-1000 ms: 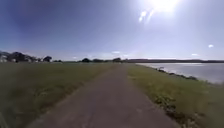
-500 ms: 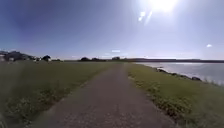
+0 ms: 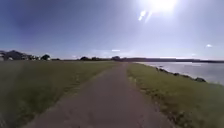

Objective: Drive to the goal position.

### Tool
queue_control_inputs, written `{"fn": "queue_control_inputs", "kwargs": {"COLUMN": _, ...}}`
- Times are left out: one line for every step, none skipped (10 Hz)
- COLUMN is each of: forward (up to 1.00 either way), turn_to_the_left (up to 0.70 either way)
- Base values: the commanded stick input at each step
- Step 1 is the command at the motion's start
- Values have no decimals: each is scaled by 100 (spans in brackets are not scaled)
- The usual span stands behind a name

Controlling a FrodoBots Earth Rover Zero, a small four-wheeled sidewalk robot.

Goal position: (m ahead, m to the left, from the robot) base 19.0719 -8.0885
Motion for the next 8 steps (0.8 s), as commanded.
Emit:
{"fn": "queue_control_inputs", "kwargs": {"forward": 70, "turn_to_the_left": 0}}
{"fn": "queue_control_inputs", "kwargs": {"forward": 70, "turn_to_the_left": 0}}
{"fn": "queue_control_inputs", "kwargs": {"forward": 70, "turn_to_the_left": 0}}
{"fn": "queue_control_inputs", "kwargs": {"forward": 70, "turn_to_the_left": 0}}
{"fn": "queue_control_inputs", "kwargs": {"forward": 70, "turn_to_the_left": 0}}
{"fn": "queue_control_inputs", "kwargs": {"forward": 70, "turn_to_the_left": 0}}
{"fn": "queue_control_inputs", "kwargs": {"forward": 70, "turn_to_the_left": 0}}
{"fn": "queue_control_inputs", "kwargs": {"forward": 70, "turn_to_the_left": 0}}
